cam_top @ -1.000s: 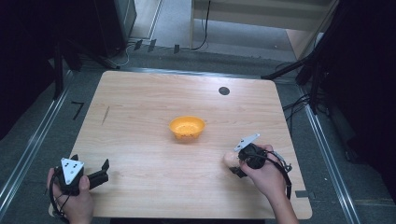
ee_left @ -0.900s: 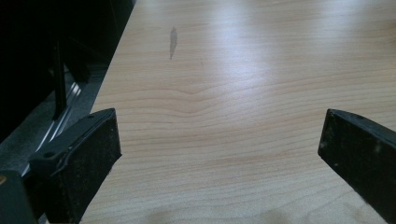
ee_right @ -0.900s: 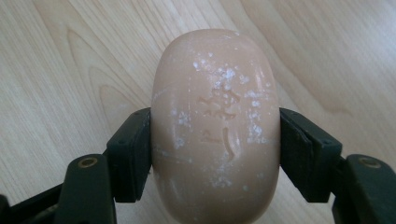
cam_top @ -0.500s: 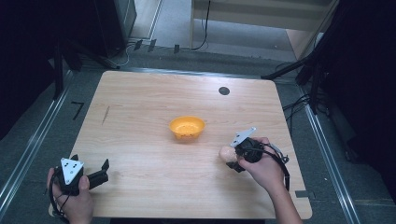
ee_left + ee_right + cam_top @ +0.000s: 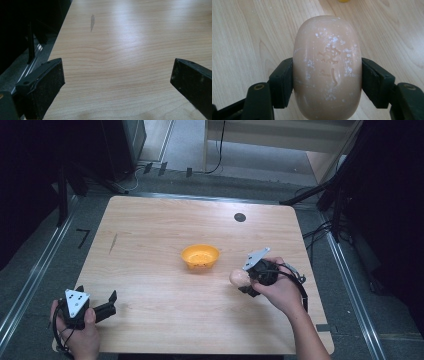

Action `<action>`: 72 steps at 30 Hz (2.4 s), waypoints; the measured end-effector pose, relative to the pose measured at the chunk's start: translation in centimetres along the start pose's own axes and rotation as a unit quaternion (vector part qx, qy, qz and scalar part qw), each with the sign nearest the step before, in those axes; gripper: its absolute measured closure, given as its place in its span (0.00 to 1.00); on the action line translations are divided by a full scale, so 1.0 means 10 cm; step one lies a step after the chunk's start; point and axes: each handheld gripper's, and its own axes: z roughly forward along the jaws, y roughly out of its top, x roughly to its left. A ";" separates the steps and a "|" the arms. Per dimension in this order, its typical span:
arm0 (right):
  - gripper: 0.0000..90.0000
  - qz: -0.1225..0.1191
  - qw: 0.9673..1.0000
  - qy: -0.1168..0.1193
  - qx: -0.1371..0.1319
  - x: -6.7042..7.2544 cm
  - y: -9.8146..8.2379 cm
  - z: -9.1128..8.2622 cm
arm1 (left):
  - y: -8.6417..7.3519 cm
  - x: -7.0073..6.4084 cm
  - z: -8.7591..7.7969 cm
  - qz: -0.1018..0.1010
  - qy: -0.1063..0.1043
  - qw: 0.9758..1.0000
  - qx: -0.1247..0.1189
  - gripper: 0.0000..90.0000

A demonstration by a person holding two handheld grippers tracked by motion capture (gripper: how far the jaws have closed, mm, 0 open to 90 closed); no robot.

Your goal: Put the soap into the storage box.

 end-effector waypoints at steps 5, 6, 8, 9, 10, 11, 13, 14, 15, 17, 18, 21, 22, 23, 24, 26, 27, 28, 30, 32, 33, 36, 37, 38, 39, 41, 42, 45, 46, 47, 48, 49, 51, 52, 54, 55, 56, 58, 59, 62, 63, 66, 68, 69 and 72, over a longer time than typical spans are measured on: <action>0.38 -0.016 1.000 0.003 0.002 -0.04 0.09 -0.01 | 0.00 0.00 0.00 -0.001 -0.001 1.000 0.000 0.00; 0.38 -0.017 1.000 0.004 -0.001 -0.05 0.10 -0.01 | 0.00 0.00 0.00 -0.001 -0.001 1.000 0.000 0.00; 0.38 -0.023 1.000 0.008 -0.003 -0.08 0.14 -0.01 | 0.00 0.00 0.00 -0.001 -0.002 1.000 -0.001 0.00; 0.38 -0.025 1.000 0.009 -0.004 -0.09 0.16 0.00 | 0.00 0.00 0.00 -0.002 -0.002 1.000 -0.001 0.00; 0.38 -0.025 1.000 0.009 -0.004 -0.09 0.16 0.00 | 0.00 0.00 0.00 -0.002 -0.002 1.000 -0.001 0.00; 0.38 -0.028 1.000 0.010 -0.002 -0.09 0.17 0.00 | 0.00 0.00 0.00 -0.001 -0.002 1.000 -0.001 0.00; 0.38 -0.038 0.999 0.017 -0.004 -0.12 0.24 0.00 | 0.00 0.00 0.00 -0.001 -0.001 1.000 -0.001 0.00; 0.38 -0.041 0.999 0.016 -0.003 -0.12 0.26 0.00 | 0.00 0.00 0.00 0.000 -0.001 1.000 0.000 0.00; 0.38 -0.041 0.999 0.016 -0.003 -0.12 0.26 0.00 | 0.00 0.00 0.00 0.000 -0.001 1.000 0.000 0.00; 0.38 -0.049 0.999 0.016 -0.002 -0.14 0.31 -0.01 | 0.00 0.00 0.00 0.001 -0.001 1.000 0.000 0.00; 0.38 -0.049 0.999 0.016 -0.002 -0.14 0.31 -0.01 | 0.00 0.00 0.00 0.001 -0.001 1.000 0.000 0.00; 0.38 -0.060 0.998 0.018 -0.003 -0.15 0.38 -0.01 | 0.00 0.00 0.00 0.000 -0.002 1.000 -0.001 0.00; 0.38 -0.061 0.998 0.018 -0.002 -0.16 0.39 -0.01 | 0.00 0.00 0.00 0.000 -0.002 1.000 -0.001 0.00; 0.38 -0.066 0.998 0.019 -0.004 -0.17 0.41 0.00 | 0.00 0.00 0.00 0.000 -0.002 1.000 -0.001 0.00; 0.38 -0.067 0.998 0.021 -0.003 -0.17 0.43 0.00 | 0.00 0.00 0.00 0.001 -0.002 1.000 0.000 0.00; 0.38 -0.069 0.997 0.023 -0.009 -0.18 0.47 0.01 | 0.00 0.00 0.00 0.000 -0.002 1.000 -0.001 0.00; 0.38 -0.070 0.997 0.025 -0.007 -0.19 0.49 0.02 | 0.00 0.00 0.00 0.001 -0.002 1.000 -0.001 0.00; 0.38 -0.071 0.997 0.024 -0.004 -0.19 0.50 0.02 | 0.00 0.00 0.00 0.001 -0.002 1.000 0.000 0.00; 0.38 -0.077 0.997 0.023 -0.003 -0.20 0.54 0.03 | 0.00 0.00 0.00 0.000 -0.002 1.000 0.000 0.00; 0.38 -0.080 0.996 0.026 -0.005 -0.21 0.59 0.04 | 0.00 0.00 0.00 0.000 -0.003 1.000 0.000 0.00; 0.38 -0.080 0.996 0.026 -0.005 -0.21 0.59 0.04 | 0.00 0.00 0.00 0.000 -0.003 1.000 0.000 0.00; 0.38 -0.092 0.995 0.028 0.001 -0.23 0.66 0.08 | 0.00 0.00 0.00 0.000 -0.004 1.000 0.000 0.00; 0.38 -0.095 0.995 0.029 0.002 -0.23 0.69 0.09 | 0.00 0.00 0.00 0.000 -0.004 1.000 0.000 0.00; 0.38 -0.097 0.995 0.027 0.002 -0.24 0.71 0.09 | 0.00 0.00 0.00 0.000 -0.005 1.000 0.000 0.00; 0.38 -0.096 0.995 0.029 0.004 -0.24 0.72 0.10 | 0.00 0.00 0.00 -0.001 -0.005 1.000 -0.001 0.00; 0.38 -0.101 0.994 0.032 0.001 -0.26 0.76 0.11 | 0.00 0.00 0.00 -0.001 -0.005 1.000 0.000 0.00; 0.38 -0.104 0.994 0.032 0.002 -0.26 0.78 0.12 | 0.00 0.00 0.00 0.000 -0.006 1.000 -0.001 0.00; 0.38 -0.109 0.994 0.029 0.009 -0.28 0.81 0.13 | 0.00 0.01 0.00 -0.001 -0.006 1.000 -0.001 0.00; 0.38 -0.110 0.993 0.031 0.013 -0.30 0.85 0.13 | 0.00 0.01 0.00 -0.002 -0.006 1.000 -0.002 0.00; 0.38 -0.112 0.993 0.033 0.011 -0.31 0.86 0.14 | 0.00 0.01 0.00 -0.002 -0.007 1.000 -0.001 0.00; 0.38 -0.115 0.993 0.032 0.009 -0.32 0.88 0.14 | 0.00 0.01 0.00 -0.002 -0.007 1.000 -0.002 0.00; 0.38 -0.115 0.993 0.032 0.009 -0.32 0.88 0.14 | 0.00 0.01 0.00 -0.002 -0.007 1.000 -0.002 0.00; 0.38 -0.122 0.992 0.032 0.014 -0.34 0.94 0.15 | 0.00 0.01 0.00 -0.001 -0.008 1.000 0.000 0.00; 0.38 -0.122 0.992 0.032 0.014 -0.34 0.94 0.15 | 0.00 0.01 0.00 -0.001 -0.008 1.000 0.000 0.00; 0.37 -0.125 0.992 0.032 0.002 -0.36 1.00 0.17 | 0.00 0.01 0.00 -0.001 -0.007 1.000 -0.002 0.00; 0.38 -0.127 0.991 0.035 0.005 -0.36 1.02 0.17 | 0.00 0.00 0.00 -0.001 -0.007 1.000 -0.002 0.00; 0.38 -0.131 0.991 0.034 0.008 -0.36 1.04 0.18 | 0.00 0.00 0.00 -0.001 -0.007 1.000 -0.002 0.00; 0.38 -0.139 0.990 0.035 0.015 -0.36 1.09 0.18 | 0.00 0.00 0.00 -0.001 -0.007 1.000 -0.002 0.00; 0.37 -0.143 0.989 0.036 0.017 -0.37 1.11 0.18 | 0.00 0.01 -0.01 -0.003 -0.009 1.000 -0.003 0.00; 0.38 -0.148 0.988 0.034 0.018 -0.38 1.16 0.18 | 0.00 0.01 -0.01 -0.005 -0.009 1.000 -0.003 0.00; 0.37 -0.150 0.988 0.034 0.019 -0.39 1.21 0.18 | 0.00 0.01 -0.01 -0.004 -0.010 1.000 -0.002 0.00; 0.37 -0.152 0.988 0.037 0.020 -0.41 1.26 0.20 | 0.00 0.01 -0.01 -0.005 -0.010 1.000 -0.003 0.00; 0.37 -0.152 0.987 0.038 0.025 -0.42 1.27 0.22 | 0.00 0.02 -0.01 -0.006 -0.012 1.000 -0.003 0.00; 0.37 -0.152 0.987 0.038 0.025 -0.42 1.27 0.22 | 0.00 0.02 -0.01 -0.006 -0.012 1.000 -0.003 0.00; 0.38 -0.152 0.987 0.044 0.023 -0.45 1.30 0.28 | 0.00 0.02 -0.01 -0.005 -0.011 1.000 -0.001 0.00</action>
